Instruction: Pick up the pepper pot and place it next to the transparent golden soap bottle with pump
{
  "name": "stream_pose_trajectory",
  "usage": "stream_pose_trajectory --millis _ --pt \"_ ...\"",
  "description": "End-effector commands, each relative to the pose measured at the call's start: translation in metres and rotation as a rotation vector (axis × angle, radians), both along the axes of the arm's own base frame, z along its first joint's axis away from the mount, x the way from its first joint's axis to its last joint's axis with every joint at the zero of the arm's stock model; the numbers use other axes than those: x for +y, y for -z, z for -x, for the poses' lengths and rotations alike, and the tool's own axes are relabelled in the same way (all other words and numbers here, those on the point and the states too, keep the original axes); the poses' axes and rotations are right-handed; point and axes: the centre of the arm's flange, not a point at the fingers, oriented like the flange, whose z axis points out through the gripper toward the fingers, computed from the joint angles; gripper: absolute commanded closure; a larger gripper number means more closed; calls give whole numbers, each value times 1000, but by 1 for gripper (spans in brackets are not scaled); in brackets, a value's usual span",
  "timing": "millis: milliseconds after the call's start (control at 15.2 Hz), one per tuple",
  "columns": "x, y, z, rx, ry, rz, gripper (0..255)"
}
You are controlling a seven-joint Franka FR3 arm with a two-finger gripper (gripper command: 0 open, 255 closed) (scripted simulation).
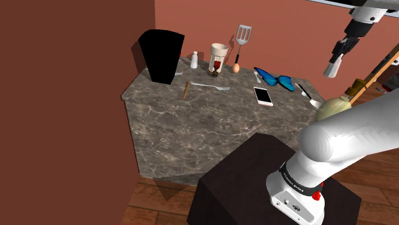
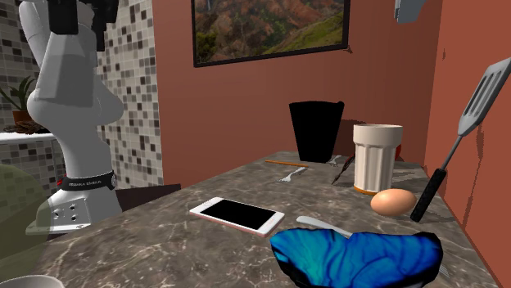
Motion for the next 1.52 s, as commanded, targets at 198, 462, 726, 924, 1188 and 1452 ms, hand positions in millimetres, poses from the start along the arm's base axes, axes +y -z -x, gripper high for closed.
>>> stream_pose_trajectory --millis 198,462,726,924,1188,1452 --pt "-1 27 0 0 0 0 255" --pt "-1 48 0 0 0 0 255" --pt "-1 69 0 0 0 0 255" --pt "-1 85 0 0 0 0 255" --pt "-1 106 0 0 0 0 255" --pt "-1 127 0 0 0 0 255"
